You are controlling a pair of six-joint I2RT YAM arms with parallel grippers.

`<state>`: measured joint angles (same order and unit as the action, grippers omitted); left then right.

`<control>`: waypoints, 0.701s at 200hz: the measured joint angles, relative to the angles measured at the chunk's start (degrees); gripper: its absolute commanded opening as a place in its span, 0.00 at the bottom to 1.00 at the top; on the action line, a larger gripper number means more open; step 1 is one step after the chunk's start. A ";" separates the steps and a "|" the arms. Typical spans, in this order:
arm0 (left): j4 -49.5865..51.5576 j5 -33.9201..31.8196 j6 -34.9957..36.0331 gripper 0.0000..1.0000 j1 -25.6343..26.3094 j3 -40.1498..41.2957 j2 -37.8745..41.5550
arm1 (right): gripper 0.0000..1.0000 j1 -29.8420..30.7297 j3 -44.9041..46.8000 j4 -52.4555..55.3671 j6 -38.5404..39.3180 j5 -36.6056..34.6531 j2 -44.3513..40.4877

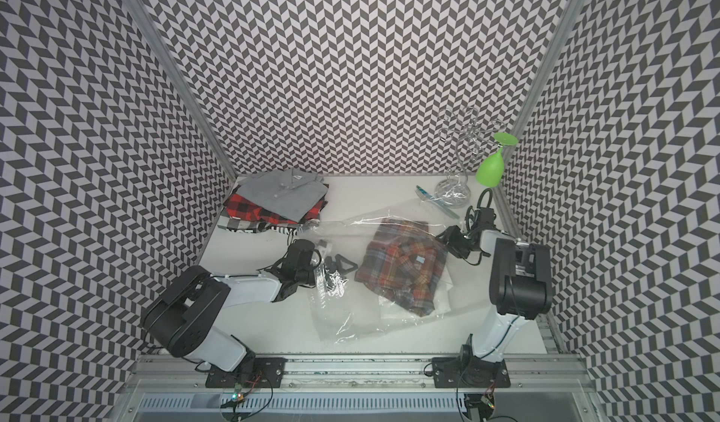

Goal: Take the shirt out of the vacuum bag
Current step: Take out the shirt from the vacuum bag.

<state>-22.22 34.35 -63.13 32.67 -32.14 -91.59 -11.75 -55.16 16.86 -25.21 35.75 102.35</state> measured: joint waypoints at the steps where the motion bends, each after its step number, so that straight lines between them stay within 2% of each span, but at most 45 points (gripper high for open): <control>1: -0.02 0.00 0.07 0.84 0.02 -0.09 -0.17 | 0.53 0.00 0.00 -0.04 0.02 0.02 0.00; 51: 1.33 1.05 3.17 0.80 1.11 -7.65 -8.85 | 0.53 0.00 0.04 -0.63 0.17 0.31 0.22; 81: 3.06 1.25 5.51 0.67 1.20 -12.11 -12.48 | 0.53 -0.02 0.04 -1.11 0.20 0.92 0.57; 99: 4.11 1.29 7.06 0.52 1.62 -14.16 -14.43 | 0.52 -0.04 0.04 -1.42 0.17 1.18 0.72; 140: 5.77 1.62 9.31 0.00 2.25 -14.84 -16.26 | 0.52 -0.04 0.50 -2.82 0.09 1.77 0.85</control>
<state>-16.45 35.97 -53.82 34.92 -46.98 -107.85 -11.79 -54.65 14.04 -25.12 37.52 103.20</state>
